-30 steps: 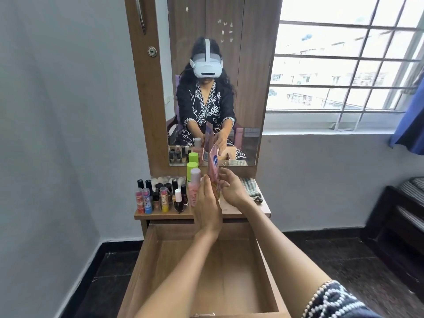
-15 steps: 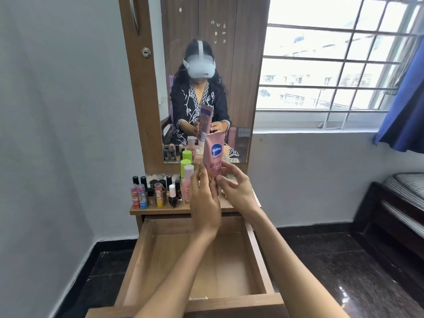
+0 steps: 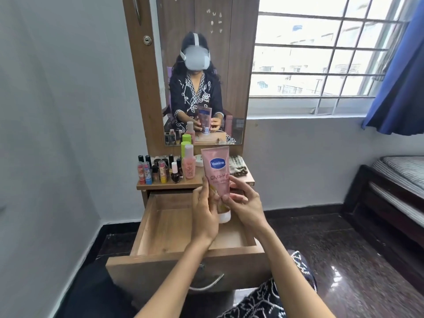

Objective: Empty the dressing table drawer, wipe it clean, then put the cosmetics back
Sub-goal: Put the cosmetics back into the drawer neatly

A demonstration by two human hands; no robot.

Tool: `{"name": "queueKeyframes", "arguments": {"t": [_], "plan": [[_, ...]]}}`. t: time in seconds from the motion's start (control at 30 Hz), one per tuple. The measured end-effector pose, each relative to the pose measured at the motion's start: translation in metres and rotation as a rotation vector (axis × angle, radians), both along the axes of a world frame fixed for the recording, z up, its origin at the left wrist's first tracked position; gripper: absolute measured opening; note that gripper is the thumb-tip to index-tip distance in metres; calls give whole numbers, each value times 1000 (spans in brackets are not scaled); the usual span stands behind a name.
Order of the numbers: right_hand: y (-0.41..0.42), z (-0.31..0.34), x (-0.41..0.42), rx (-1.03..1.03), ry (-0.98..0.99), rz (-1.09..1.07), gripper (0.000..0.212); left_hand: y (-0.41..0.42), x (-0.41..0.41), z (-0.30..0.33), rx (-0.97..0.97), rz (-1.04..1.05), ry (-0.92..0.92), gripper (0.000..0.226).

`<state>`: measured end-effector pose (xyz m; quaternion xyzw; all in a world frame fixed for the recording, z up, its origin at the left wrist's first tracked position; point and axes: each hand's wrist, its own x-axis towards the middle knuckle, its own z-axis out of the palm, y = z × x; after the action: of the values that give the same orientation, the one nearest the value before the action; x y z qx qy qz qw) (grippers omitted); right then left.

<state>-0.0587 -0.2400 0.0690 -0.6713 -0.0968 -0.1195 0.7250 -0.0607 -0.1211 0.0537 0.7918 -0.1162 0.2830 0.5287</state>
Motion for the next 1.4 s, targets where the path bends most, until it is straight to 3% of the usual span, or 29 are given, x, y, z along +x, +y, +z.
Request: {"name": "queueKeyframes", "arguments": {"t": [0.13, 0.73, 0.87, 1.23, 1.4], "plan": [[-10, -21, -8, -36, 93, 57, 67, 5, -2, -16, 20, -80, 107, 57], [-23, -44, -13, -275, 308, 3, 70, 6, 3, -34, 177, -260, 588, 65], [-21, -47, -13, -315, 336, -66, 64, 5, 2, -34, 278, -335, 660, 71], [-16, -51, -9, -663, 431, -151, 50, 1, 8, -39, 474, -382, 817, 81], [-12, -55, -5, -812, 463, -169, 27, -3, 14, -40, 611, -425, 850, 77]]}}
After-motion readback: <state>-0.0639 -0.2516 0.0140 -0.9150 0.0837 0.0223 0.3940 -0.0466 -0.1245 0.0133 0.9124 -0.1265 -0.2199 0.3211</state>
